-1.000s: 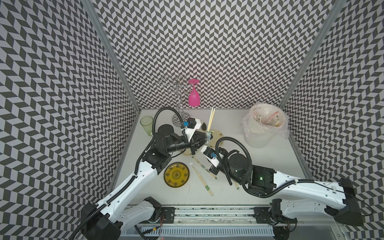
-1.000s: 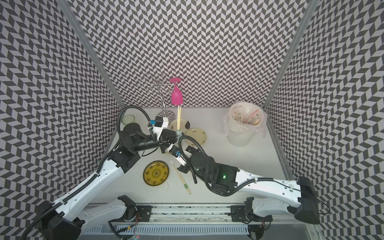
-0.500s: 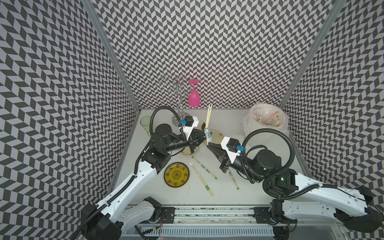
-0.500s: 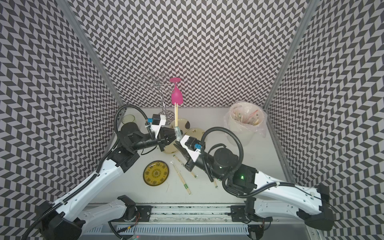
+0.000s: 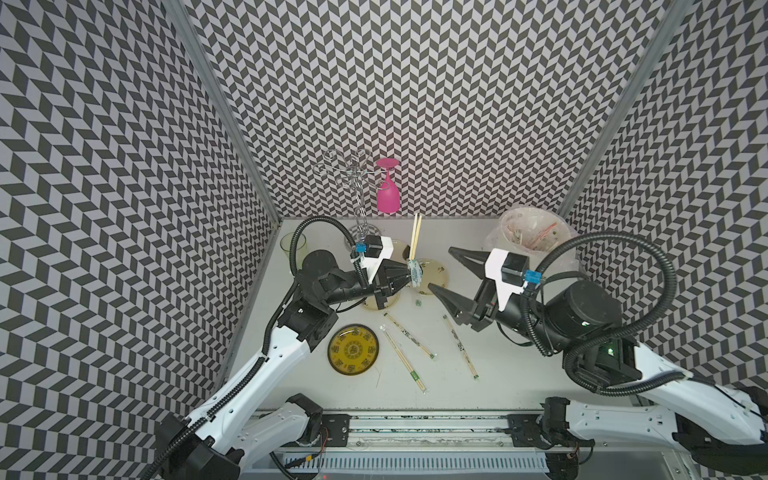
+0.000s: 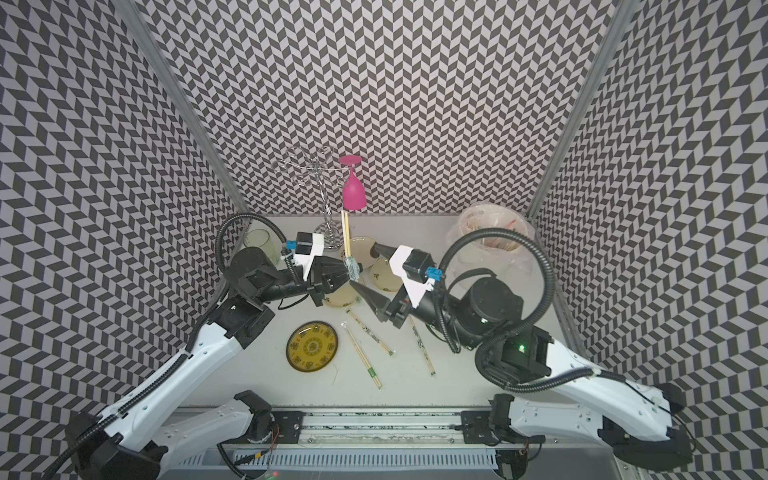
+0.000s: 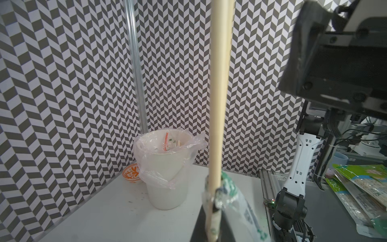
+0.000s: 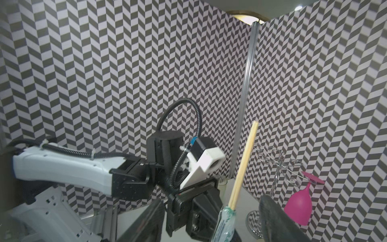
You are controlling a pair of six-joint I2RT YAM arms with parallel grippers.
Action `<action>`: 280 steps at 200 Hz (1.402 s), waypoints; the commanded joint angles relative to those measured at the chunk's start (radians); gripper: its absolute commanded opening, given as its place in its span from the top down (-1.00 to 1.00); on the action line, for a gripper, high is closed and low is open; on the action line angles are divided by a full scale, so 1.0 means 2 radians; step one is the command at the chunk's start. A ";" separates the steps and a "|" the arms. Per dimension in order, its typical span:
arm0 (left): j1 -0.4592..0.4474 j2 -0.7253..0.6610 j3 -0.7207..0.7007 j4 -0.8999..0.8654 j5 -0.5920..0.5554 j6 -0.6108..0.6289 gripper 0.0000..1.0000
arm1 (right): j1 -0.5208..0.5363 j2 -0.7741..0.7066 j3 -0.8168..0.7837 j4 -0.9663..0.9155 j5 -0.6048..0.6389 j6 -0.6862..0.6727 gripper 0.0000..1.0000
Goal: Remove the packaging of disposable chopsticks
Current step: Remove the packet bag from the disposable chopsticks.
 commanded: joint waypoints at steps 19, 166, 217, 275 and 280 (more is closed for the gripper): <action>-0.008 -0.005 -0.006 0.020 0.066 0.014 1.00 | -0.072 0.047 0.037 -0.027 -0.105 0.055 -0.38; -0.008 -0.041 -0.021 0.036 -0.021 0.008 1.00 | -0.078 0.060 -0.016 -0.008 -0.176 0.068 -0.06; -0.004 -0.038 -0.023 0.037 -0.045 0.002 1.00 | -0.078 0.054 -0.037 -0.010 -0.186 0.087 -0.04; -0.004 -0.024 -0.021 0.036 -0.018 0.005 1.00 | -0.078 0.057 -0.011 0.030 -0.164 0.073 -0.04; -0.004 -0.023 -0.020 0.034 -0.017 0.005 1.00 | -0.078 0.060 -0.006 0.031 -0.162 0.070 -0.04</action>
